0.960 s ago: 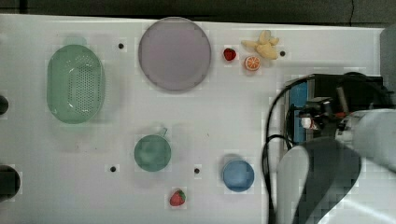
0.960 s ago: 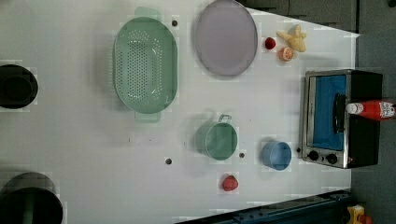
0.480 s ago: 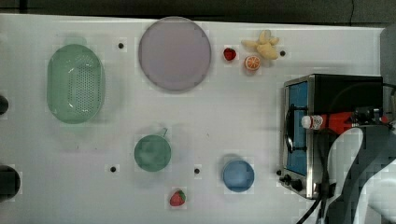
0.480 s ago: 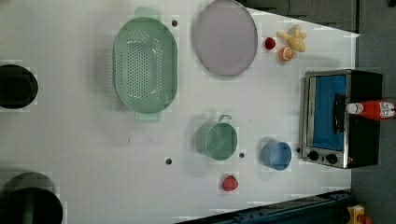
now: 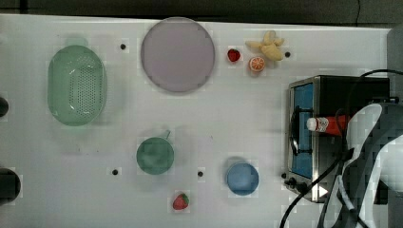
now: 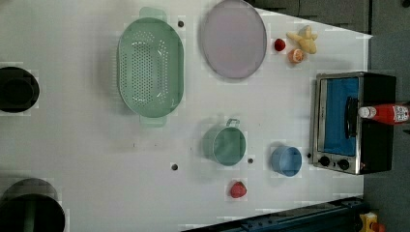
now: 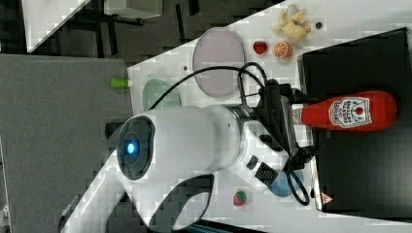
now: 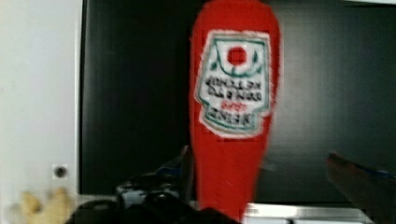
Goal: Pick Ketchup from oven and place it on table.
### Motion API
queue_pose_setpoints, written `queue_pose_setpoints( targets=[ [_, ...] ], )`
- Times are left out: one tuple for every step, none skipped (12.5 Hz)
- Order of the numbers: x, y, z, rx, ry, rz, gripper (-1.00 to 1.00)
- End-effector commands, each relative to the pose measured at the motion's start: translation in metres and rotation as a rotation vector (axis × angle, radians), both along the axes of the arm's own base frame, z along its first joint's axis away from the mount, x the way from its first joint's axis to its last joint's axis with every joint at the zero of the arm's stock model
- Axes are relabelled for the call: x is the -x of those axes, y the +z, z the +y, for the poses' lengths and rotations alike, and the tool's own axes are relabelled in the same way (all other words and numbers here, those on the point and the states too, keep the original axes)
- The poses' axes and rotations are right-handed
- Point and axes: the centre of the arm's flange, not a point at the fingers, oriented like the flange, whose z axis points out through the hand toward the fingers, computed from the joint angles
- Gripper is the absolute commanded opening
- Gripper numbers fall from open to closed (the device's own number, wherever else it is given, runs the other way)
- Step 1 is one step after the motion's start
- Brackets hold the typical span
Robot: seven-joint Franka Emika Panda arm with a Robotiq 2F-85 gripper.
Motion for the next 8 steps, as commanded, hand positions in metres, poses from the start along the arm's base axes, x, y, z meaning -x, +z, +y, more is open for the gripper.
queue_pose_setpoints(
  targets=[
    [-0.001, -0.016, -0.024, 0.03, -0.079, -0.039, 1.0],
    [0.0, -0.028, -0.028, 0.022, -0.092, -0.023, 1.0],
    [0.0, -0.038, -0.03, 0.013, -0.102, -0.015, 1.0],
    [-0.001, -0.046, -0.031, 0.001, -0.113, -0.015, 1.0],
    [-0.002, -0.052, -0.032, -0.005, -0.125, -0.021, 1.0],
    [-0.004, -0.057, -0.032, -0.012, -0.136, -0.034, 1.0],
    [-0.004, -0.062, -0.034, -0.005, -0.14, -0.035, 1.0],
    [-0.006, -0.065, -0.035, 0.005, -0.139, -0.04, 1.0]
  ],
)
